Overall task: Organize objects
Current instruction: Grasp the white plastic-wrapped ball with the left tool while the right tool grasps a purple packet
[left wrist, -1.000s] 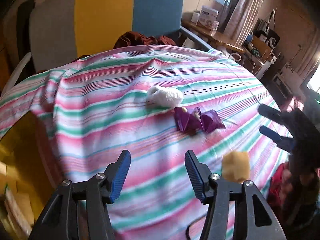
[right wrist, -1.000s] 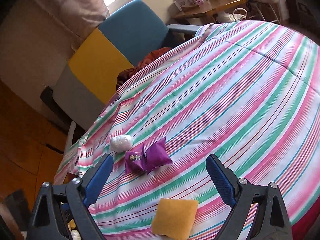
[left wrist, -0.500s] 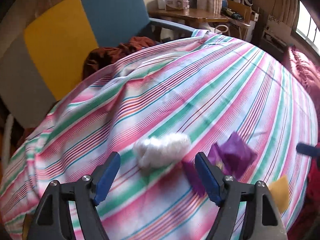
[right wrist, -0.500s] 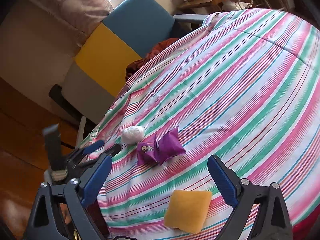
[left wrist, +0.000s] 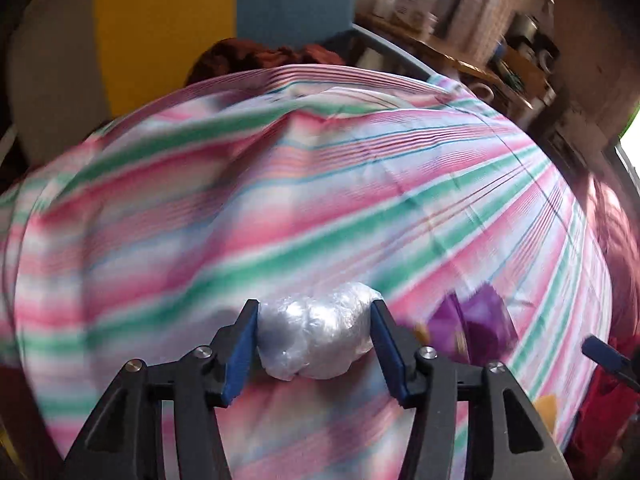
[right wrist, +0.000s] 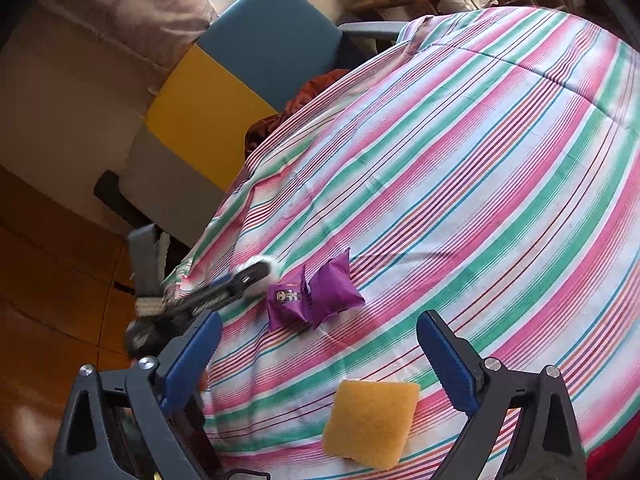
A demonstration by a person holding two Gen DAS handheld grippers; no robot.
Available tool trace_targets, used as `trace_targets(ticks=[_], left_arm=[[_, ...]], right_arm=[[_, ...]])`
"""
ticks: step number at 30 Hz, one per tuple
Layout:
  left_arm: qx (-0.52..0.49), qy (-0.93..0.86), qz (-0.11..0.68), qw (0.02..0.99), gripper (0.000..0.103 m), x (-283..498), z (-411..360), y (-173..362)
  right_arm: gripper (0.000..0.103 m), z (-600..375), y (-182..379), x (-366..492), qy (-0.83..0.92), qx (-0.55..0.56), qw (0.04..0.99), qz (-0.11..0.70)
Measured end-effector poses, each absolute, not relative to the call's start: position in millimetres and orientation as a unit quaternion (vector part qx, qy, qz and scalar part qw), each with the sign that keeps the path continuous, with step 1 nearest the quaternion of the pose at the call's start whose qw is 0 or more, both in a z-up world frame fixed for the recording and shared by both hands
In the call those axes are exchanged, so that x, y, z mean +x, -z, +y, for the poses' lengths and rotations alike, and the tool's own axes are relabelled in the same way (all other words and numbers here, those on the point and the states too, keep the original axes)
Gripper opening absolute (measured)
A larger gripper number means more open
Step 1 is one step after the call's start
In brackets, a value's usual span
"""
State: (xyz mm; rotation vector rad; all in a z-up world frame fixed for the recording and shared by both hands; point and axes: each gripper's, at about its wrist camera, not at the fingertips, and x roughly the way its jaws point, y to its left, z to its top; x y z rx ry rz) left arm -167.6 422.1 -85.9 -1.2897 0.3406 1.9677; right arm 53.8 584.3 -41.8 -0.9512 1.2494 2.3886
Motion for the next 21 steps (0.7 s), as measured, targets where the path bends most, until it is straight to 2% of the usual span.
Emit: trace_targets(ticks=[4,10,16,21], left_arm=[[-0.489,-0.784,0.117,0.363,0.055,-126.4,380.4,75.3],[-0.460,-0.797,0.140,0.365,0.055,-51.7,334.2,74.0],[-0.422,-0.803,0.164,0.387,0.055,0.8,308.1,86.4],[-0.413,-0.801,0.161,0.403,0.054,9.0,292.5,84.8]], right_arm=[[0.099,586.6,40.0,56.6,-0.829,-0.325,0.152,0.428],[0.099,582.3,36.4,53.2,-0.837,-0.327,0.143,0.415],[0.098,561.0,34.5,39.4,-0.856,-0.349,0.116,0.363],[0.087,529.1,37.4,19.1,-0.873,-0.391,0.080,0.280]])
